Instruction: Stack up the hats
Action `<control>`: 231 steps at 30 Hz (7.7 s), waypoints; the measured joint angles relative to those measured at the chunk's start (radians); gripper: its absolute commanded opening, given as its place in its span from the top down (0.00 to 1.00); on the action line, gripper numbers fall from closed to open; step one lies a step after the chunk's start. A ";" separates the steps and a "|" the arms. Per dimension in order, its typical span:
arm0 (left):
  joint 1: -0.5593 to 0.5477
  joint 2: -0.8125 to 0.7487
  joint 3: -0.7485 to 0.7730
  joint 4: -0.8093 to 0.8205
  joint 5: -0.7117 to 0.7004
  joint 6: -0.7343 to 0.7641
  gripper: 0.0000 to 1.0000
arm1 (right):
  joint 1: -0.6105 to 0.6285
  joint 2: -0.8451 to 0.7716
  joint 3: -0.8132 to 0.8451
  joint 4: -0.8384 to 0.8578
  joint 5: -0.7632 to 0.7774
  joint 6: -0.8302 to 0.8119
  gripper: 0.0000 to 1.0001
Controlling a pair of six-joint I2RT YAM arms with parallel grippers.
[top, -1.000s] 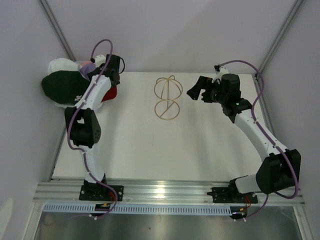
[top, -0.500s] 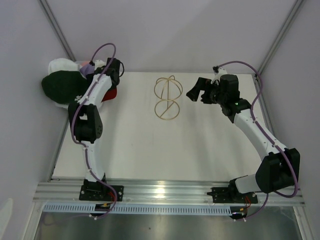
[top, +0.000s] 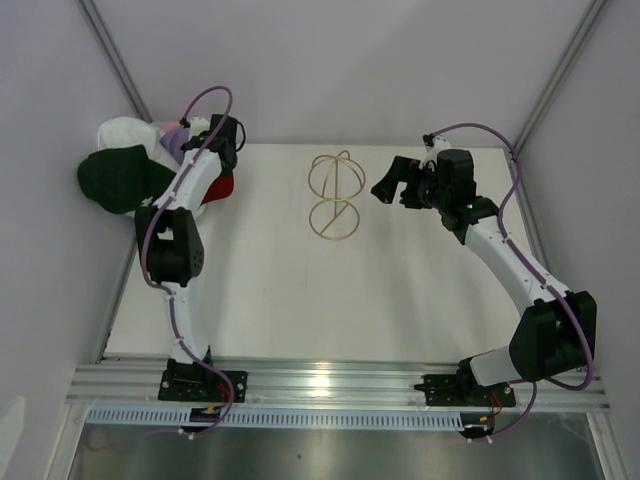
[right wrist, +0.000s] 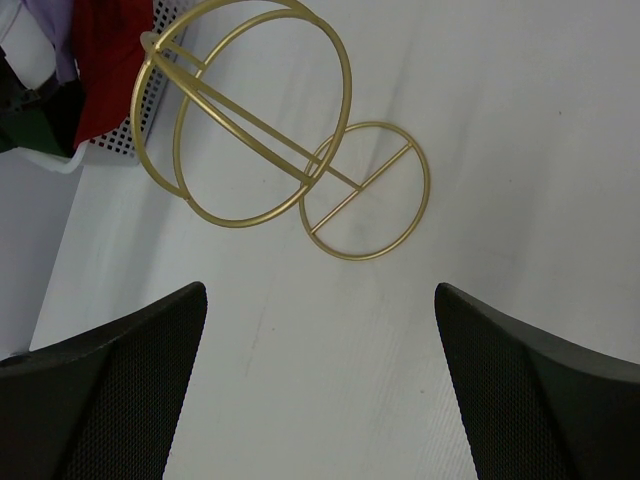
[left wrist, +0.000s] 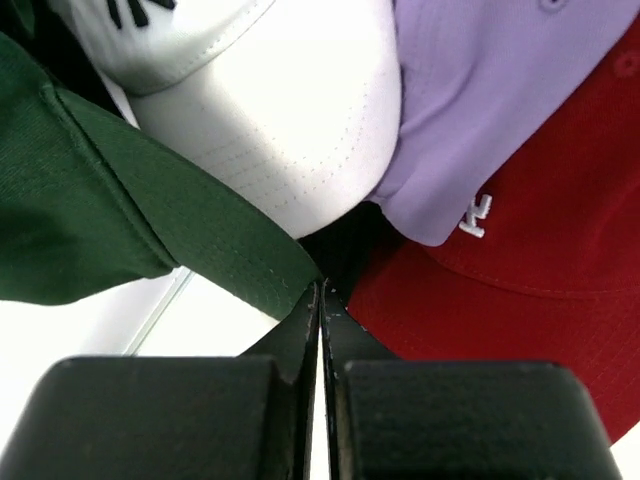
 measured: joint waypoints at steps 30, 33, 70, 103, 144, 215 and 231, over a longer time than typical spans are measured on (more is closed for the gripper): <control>-0.020 0.019 0.117 -0.326 -0.025 -0.389 0.20 | 0.024 0.030 -0.043 0.016 0.006 -0.019 0.00; -0.039 0.053 0.139 -0.414 -0.042 -0.566 0.22 | 0.024 0.047 -0.043 0.015 0.003 -0.025 0.00; -0.045 -0.204 -0.123 -0.195 -0.149 -0.235 0.99 | 0.024 0.062 -0.063 -0.009 -0.013 -0.016 0.00; -0.284 -0.607 -0.303 0.183 -0.365 0.758 0.99 | -0.149 -0.290 -0.072 -0.209 -0.070 0.071 0.00; -0.793 -0.242 0.100 0.454 0.018 1.124 0.99 | -0.003 -0.154 -0.154 0.287 0.097 -0.177 0.00; -0.787 -0.611 -0.985 1.417 0.071 1.564 0.99 | 0.003 0.257 0.015 0.467 0.335 -0.087 0.00; -0.847 -0.320 -1.064 2.031 -0.042 1.881 0.99 | -0.012 0.235 0.013 0.253 0.467 0.055 0.00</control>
